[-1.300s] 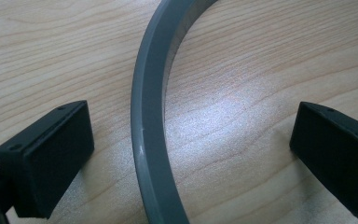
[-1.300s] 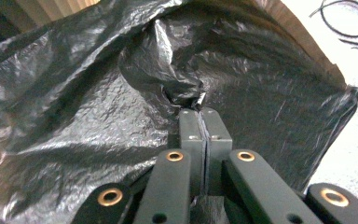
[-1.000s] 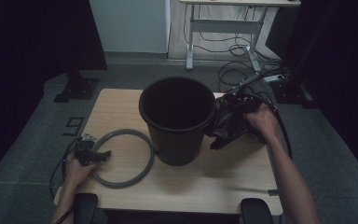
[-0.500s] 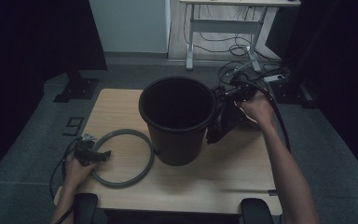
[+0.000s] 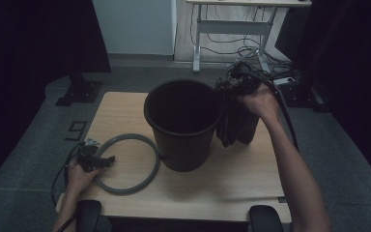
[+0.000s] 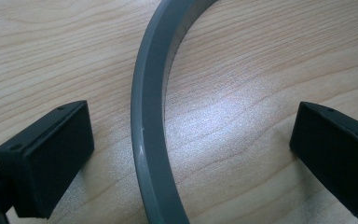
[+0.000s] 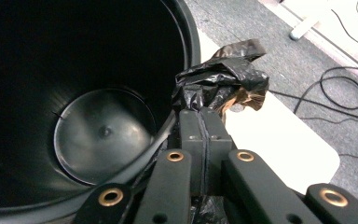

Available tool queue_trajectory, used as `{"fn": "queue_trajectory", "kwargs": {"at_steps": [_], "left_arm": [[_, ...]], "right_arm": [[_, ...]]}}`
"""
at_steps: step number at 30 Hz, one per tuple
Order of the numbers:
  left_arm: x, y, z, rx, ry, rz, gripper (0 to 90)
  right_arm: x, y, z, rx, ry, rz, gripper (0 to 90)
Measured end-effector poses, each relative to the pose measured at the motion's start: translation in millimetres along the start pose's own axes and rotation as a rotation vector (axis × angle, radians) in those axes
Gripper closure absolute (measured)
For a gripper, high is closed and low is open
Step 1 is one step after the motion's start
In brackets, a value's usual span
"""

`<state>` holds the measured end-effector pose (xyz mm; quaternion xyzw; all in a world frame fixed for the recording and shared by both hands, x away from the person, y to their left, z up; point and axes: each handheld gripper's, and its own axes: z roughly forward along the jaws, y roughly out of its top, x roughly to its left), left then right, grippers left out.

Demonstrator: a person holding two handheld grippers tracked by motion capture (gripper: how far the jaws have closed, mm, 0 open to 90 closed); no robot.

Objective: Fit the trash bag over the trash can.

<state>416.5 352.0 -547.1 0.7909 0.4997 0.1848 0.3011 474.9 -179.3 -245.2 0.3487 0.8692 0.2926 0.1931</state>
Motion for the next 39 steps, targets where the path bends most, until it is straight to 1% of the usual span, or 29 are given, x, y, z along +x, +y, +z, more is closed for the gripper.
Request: {"fn": "queue_trajectory", "kwargs": {"at_steps": [6, 11, 17, 19, 21, 25, 30, 34, 36, 39], "left_arm": [[0.0, 0.0, 0.0, 0.0, 0.0, 0.0, 0.0], [0.0, 0.0, 0.0, 0.0, 0.0, 0.0, 0.0], [0.0, 0.0, 0.0, 0.0, 0.0, 0.0, 0.0], [0.0, 0.0, 0.0, 0.0, 0.0, 0.0, 0.0], [0.0, 0.0, 0.0, 0.0, 0.0, 0.0, 0.0], [0.0, 0.0, 0.0, 0.0, 0.0, -0.001, 0.0], [0.1, 0.0, 0.0, 0.0, 0.0, 0.0, 0.0], [0.0, 0.0, 0.1, -0.001, -0.001, 0.0, 0.0], [0.1, 0.1, 0.1, 0.0, -0.002, 0.002, 0.0], [0.0, 0.2, 0.3, -0.001, -0.004, 0.004, 0.0]], "right_arm": [[10.7, 12.9, -2.3, -0.009, 0.013, -0.028, 88.9], [21.1, 25.0, -2.5, -0.021, 0.034, -0.051, 88.9], [40.0, 42.7, 2.5, -0.022, 0.064, -0.095, 88.9], [46.9, 48.7, 6.3, -0.025, 0.085, -0.104, 88.9], [53.9, 54.9, 11.3, -0.028, 0.113, -0.114, 88.9], [69.4, 67.3, 24.2, -0.016, 0.141, -0.153, 88.9], [90.5, 80.4, 44.1, 0.006, 0.182, -0.184, 88.9], [106.0, 86.0, 62.8, 0.022, 0.218, -0.199, 88.8], [113.3, 86.9, 73.2, 0.036, 0.232, -0.206, 88.7], [123.1, 86.7, 89.0, 0.049, 0.266, -0.213, 88.7]]}}
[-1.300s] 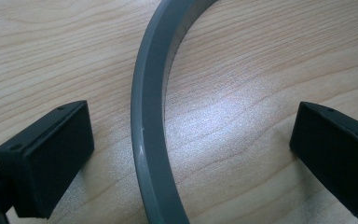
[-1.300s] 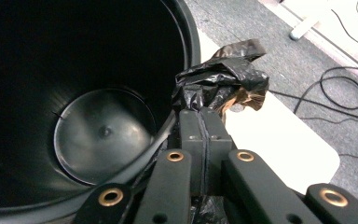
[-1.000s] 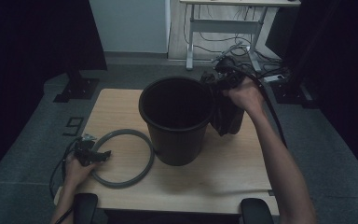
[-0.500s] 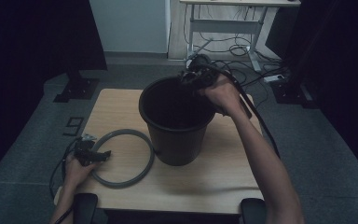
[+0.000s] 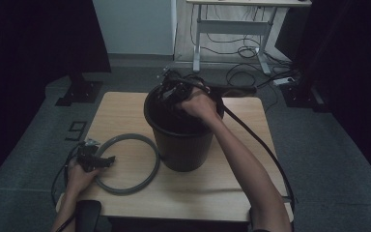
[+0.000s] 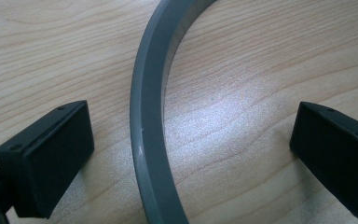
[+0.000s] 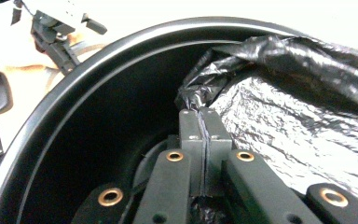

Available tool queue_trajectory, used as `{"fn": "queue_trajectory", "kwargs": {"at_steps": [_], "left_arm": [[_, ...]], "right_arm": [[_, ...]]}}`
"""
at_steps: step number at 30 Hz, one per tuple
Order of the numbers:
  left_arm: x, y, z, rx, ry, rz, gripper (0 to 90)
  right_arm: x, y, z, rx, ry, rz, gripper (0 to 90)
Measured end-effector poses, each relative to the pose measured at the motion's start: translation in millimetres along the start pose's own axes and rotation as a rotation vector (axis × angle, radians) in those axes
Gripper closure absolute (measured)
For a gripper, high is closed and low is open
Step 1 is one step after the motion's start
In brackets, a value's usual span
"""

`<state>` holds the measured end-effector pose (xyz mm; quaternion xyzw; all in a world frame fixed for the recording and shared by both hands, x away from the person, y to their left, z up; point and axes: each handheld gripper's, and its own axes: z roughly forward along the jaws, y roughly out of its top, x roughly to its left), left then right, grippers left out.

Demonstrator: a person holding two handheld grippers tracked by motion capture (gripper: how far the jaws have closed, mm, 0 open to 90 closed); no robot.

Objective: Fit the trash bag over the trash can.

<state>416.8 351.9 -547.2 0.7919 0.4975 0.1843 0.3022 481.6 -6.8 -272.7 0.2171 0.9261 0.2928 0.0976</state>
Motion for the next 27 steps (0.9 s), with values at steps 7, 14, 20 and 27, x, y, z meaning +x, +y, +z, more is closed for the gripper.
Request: {"fn": "queue_trajectory", "kwargs": {"at_steps": [7, 14, 20, 27], "left_arm": [[-0.2, 0.0, 0.0, 0.0, -0.004, 0.005, 0.0], [-0.5, 0.2, 0.3, 0.0, -0.007, 0.008, 0.0], [-0.7, 0.5, 0.5, 0.0, -0.008, 0.008, 0.0], [-0.9, 0.6, 0.6, 0.001, -0.008, 0.009, 0.0]], "right_arm": [[8.2, -3.4, 36.5, 0.026, 0.07, 0.002, 85.8], [1.8, -4.6, 29.4, 0.052, 0.046, 0.027, 40.4], [-7.1, -8.4, 0.5, 0.027, 0.006, 0.055, 33.9], [-33.2, -18.0, -32.2, 0.005, -0.114, 0.087, 31.7]]}}
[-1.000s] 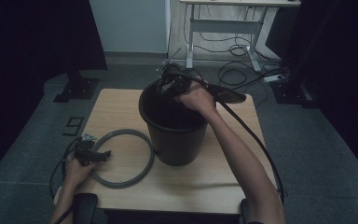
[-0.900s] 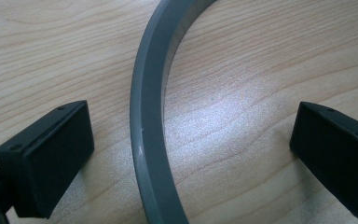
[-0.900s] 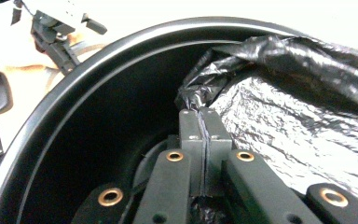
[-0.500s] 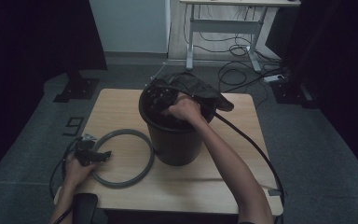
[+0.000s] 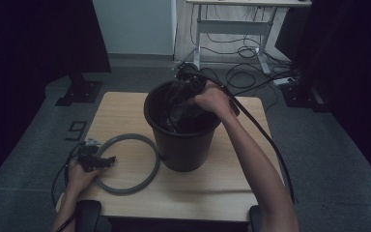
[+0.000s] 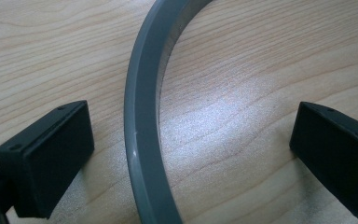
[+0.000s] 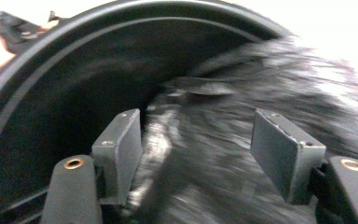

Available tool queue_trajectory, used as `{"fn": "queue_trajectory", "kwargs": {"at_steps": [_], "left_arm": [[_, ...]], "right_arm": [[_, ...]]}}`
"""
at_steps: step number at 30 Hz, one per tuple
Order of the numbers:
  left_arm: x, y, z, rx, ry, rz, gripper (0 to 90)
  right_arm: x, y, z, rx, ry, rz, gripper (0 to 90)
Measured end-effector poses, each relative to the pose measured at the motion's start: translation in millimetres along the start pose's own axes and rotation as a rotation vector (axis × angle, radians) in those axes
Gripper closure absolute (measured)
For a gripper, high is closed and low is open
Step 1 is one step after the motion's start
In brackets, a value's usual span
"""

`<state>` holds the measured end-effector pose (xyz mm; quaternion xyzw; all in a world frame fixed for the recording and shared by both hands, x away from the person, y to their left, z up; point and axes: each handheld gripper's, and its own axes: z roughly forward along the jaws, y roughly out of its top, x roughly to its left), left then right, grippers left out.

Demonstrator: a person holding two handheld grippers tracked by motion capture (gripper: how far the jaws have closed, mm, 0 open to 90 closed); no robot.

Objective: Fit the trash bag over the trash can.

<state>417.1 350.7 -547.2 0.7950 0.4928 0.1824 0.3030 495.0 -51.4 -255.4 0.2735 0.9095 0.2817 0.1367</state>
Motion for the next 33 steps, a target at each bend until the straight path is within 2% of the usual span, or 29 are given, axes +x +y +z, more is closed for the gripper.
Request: {"fn": "queue_trajectory", "kwargs": {"at_steps": [3, 6, 11, 15, 17, 18, 20, 22, 24, 25, 29, 33], "left_arm": [[0.0, 0.0, 0.0, 0.0, 0.0, 0.0, 0.0], [0.0, 0.0, 0.0, 0.0, 0.0, 0.0, 0.0], [0.0, 0.0, 0.0, 0.0, 0.0, 0.0, 0.0], [0.0, 0.0, 0.0, 0.0, 0.0, 0.0, 0.0], [0.0, 0.0, 0.0, 0.0, 0.0, 0.0, 0.0], [0.0, 0.0, 0.0, 0.0, 0.0, 0.0, 0.0], [0.0, 0.0, 0.0, 0.0, 0.0, 0.0, 0.0], [0.0, 0.0, 0.0, 0.0, 0.0, 0.0, 0.0], [0.0, 0.0, 0.0, 0.0, 0.0, 0.0, 0.0], [0.0, 0.0, 0.0, 0.0, 0.0, 0.0, 0.0], [0.0, 0.0, 0.0, 0.0, 0.0, 0.0, 0.0], [-0.1, 0.1, 0.0, 0.0, 0.001, -0.001, 0.0]], "right_arm": [[-15.4, -4.8, -6.2, 0.011, -0.067, 0.011, 30.4], [-30.2, -11.7, -9.0, -0.004, -0.108, 0.047, 30.5], [-52.2, -27.2, -1.0, -0.016, -0.189, 0.085, 34.0], [-65.8, -39.5, 9.5, 0.0, -0.231, 0.103, 42.1], [-69.8, -44.7, 12.5, 0.004, -0.24, 0.108, 49.6], [-71.5, -47.2, 13.3, -0.001, -0.239, 0.112, 56.2], [-72.3, -50.1, 11.4, -0.014, -0.222, 0.113, 68.0], [-70.8, -50.1, 5.7, -0.046, -0.207, 0.112, 75.5], [-68.6, -48.3, -2.9, -0.072, -0.223, 0.105, 80.2], [-67.8, -47.2, -7.9, -0.08, -0.223, 0.102, 86.3], [-60.2, -39.2, -29.1, -0.103, -0.217, 0.091, 87.9], [-43.5, -27.9, -49.3, -0.132, -0.186, 0.062, 87.9]]}}
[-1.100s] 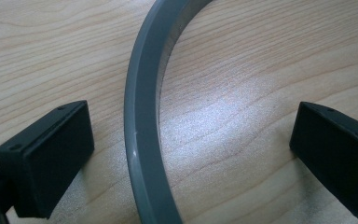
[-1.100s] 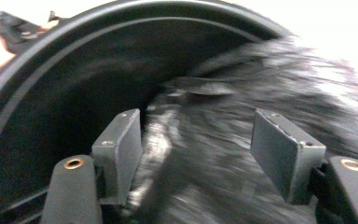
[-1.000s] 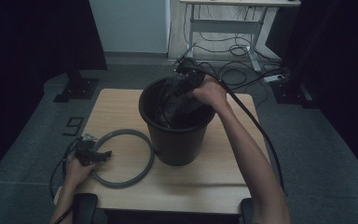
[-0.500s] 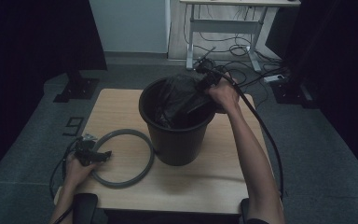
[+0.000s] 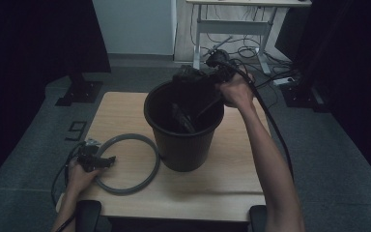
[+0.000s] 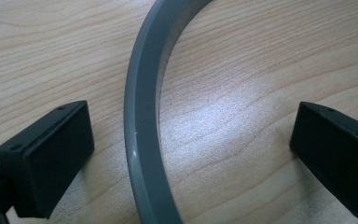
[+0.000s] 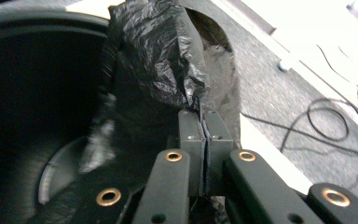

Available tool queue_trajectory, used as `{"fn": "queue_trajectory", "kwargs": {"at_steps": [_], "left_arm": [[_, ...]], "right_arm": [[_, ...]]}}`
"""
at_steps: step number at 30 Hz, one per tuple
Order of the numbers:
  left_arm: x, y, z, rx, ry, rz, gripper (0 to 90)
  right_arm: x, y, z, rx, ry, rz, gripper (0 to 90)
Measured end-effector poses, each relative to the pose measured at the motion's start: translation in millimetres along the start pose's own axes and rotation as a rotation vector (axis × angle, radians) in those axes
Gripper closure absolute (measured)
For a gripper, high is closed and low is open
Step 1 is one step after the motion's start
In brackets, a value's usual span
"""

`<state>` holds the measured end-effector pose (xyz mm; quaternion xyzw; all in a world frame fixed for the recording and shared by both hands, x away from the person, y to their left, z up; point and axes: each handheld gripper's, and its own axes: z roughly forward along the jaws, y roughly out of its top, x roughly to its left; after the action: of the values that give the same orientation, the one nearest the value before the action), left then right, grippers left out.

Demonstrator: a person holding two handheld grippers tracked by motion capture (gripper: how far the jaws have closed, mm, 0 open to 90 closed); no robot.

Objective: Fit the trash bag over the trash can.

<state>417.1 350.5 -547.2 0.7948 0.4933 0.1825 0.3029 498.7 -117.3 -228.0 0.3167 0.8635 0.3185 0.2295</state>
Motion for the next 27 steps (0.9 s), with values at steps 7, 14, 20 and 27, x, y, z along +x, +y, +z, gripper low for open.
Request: {"fn": "queue_trajectory", "kwargs": {"at_steps": [7, 14, 20, 27], "left_arm": [[-1.1, 0.2, 0.1, 0.0, 0.003, -0.003, 0.0], [-1.3, 0.1, 0.3, -0.002, 0.004, -0.004, 0.0], [-1.3, 0.1, 0.3, -0.002, 0.004, -0.004, 0.0], [-1.3, 0.1, 0.3, -0.001, 0.004, -0.004, 0.0]], "right_arm": [[26.1, 11.5, -14.9, -0.033, 0.07, -0.046, 86.1], [39.4, -0.2, 14.5, 0.015, 0.144, -0.048, 84.4], [44.3, -16.8, 46.5, 0.08, 0.183, -0.042, 73.4], [38.0, -8.0, 35.3, 0.045, 0.188, -0.036, 42.6]]}}
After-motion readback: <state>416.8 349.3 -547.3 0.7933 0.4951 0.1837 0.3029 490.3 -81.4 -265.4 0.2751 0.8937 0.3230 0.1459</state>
